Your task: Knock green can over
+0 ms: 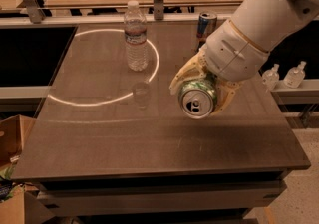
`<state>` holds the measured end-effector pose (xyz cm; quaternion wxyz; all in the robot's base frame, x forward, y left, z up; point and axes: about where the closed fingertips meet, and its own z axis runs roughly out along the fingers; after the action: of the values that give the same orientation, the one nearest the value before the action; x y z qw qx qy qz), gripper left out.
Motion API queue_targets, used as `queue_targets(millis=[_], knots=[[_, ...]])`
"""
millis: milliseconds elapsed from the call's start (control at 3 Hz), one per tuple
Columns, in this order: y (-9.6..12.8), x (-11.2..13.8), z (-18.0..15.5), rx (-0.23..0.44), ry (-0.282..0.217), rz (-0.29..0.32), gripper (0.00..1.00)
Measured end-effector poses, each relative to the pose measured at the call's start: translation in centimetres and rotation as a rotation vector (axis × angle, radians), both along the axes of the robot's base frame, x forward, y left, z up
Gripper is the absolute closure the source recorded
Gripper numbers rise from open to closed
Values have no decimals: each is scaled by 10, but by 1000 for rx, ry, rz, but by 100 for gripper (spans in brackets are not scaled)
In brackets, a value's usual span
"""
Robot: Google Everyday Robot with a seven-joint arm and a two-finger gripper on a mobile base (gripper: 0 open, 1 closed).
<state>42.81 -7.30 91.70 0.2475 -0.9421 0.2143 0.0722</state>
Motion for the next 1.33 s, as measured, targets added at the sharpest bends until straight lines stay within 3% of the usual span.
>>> queue_targets(millis=[333, 667, 1333], knots=[[-2, 1, -3, -23, -10, 0, 100], [2, 1, -8, -105, -25, -10, 100], [11, 5, -36, -369, -102, -39, 100]])
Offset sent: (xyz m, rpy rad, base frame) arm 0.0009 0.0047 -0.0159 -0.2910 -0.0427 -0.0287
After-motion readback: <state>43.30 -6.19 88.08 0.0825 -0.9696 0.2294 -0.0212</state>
